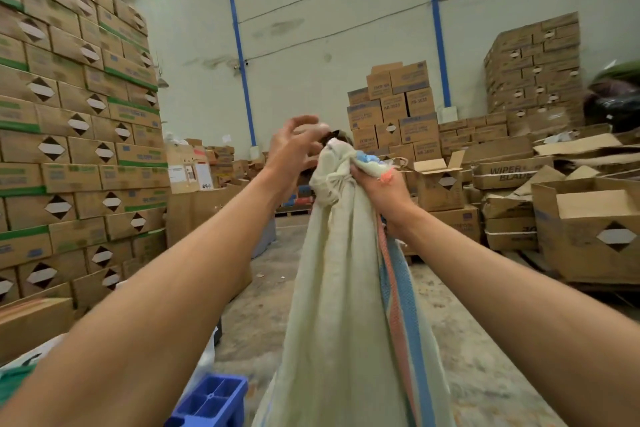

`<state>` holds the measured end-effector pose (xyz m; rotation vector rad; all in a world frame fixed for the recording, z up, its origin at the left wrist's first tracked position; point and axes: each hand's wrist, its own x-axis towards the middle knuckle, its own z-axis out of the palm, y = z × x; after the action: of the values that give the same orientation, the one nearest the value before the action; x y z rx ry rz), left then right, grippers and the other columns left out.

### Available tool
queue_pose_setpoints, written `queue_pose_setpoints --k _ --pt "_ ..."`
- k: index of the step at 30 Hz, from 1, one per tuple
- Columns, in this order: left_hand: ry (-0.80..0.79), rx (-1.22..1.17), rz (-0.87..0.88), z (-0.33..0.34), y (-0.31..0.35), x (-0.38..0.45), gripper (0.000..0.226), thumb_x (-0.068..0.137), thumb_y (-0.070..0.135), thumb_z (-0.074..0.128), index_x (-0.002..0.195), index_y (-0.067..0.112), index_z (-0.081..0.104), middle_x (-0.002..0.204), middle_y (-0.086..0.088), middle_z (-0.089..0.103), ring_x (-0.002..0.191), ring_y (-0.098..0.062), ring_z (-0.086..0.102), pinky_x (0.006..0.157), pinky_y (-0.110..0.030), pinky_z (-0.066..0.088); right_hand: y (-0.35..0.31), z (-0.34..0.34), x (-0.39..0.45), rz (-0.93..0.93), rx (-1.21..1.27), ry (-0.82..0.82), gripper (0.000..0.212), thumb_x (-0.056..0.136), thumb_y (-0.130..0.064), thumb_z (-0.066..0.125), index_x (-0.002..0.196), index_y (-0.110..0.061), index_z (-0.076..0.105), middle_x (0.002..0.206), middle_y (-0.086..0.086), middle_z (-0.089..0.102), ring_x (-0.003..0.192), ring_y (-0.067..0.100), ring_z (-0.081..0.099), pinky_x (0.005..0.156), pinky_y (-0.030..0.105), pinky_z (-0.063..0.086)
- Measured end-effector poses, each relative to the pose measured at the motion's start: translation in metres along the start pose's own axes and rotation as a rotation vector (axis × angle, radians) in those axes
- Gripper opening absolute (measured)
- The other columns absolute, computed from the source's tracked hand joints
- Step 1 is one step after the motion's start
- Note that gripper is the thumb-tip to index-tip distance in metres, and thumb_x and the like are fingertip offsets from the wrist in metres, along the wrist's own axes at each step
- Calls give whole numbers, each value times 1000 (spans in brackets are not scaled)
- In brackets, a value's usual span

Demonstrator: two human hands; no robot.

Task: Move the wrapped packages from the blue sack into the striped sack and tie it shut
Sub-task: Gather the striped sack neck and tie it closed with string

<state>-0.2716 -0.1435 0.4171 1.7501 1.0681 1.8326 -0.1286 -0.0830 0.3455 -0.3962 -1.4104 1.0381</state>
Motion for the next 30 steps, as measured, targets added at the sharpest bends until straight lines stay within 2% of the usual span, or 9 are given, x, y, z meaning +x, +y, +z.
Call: queue_pose_setpoints --k 2,4,7,10,14,19,23,27,30 --pt "-14 124 -149 -24 -28 -18 88 64 74 67 134 26 45 126 -2 58 110 -20 61 97 -48 48 0 0 4 5 -32 134 17 86 -32 74 95 -21 66 92 -3 68 85 12 64 72 24 53" --pt "-202 237 -301 -38 -70 -48 119 47 87 67 146 32 32 138 1 52 120 -20 55 105 -52 42 -3 4 9 3 -74 203 32 82 -40 76 101 -16 69 95 0 70 89 16 66 77 32 57" --pt "-544 406 -358 -16 -134 -117 100 54 53 89 139 29 42 128 11 59 116 -4 58 102 -29 48 -10 23 8 -14 -77 151 29 82 -44 75 95 -19 69 91 0 71 86 16 67 80 35 57" --pt "-321 260 -330 24 -171 -142 73 55 30 95 120 25 62 112 9 71 108 -6 65 95 -27 52 -11 49 3 50 -51 50 41 83 -53 70 96 -15 69 88 2 72 78 13 67 69 28 55" --pt "-89 -10 -424 45 -183 -121 51 66 22 90 112 23 68 111 5 73 104 -13 68 85 -26 55 -7 39 17 137 -120 0 76 78 -76 56 120 -14 63 114 9 69 107 26 65 95 43 53" --pt "2 -217 -534 40 -171 -85 34 88 31 71 119 20 65 108 -2 73 97 -20 70 85 -34 56 11 -27 12 419 -403 -292 139 50 -86 68 155 -28 0 159 4 24 143 29 29 114 57 27" --pt "93 -318 -490 36 -159 -57 36 92 25 64 127 14 63 110 -8 71 98 -26 68 93 -43 54 75 -84 -41 609 -474 -455 129 61 -68 71 156 -30 -8 164 6 7 149 30 13 118 56 12" --pt "-18 -393 -504 51 -143 -44 13 93 15 61 105 14 66 78 -2 72 71 -18 70 70 -35 55 141 -96 -96 615 -492 -489 123 56 -48 91 149 -25 15 139 -9 44 126 12 47 107 33 42" --pt "-94 -285 -526 66 -136 -37 8 89 6 63 94 12 66 76 -4 72 64 -17 70 65 -31 56 151 -77 -118 462 -425 -394 82 67 -31 90 137 -30 47 124 -18 60 111 -2 58 98 22 49"
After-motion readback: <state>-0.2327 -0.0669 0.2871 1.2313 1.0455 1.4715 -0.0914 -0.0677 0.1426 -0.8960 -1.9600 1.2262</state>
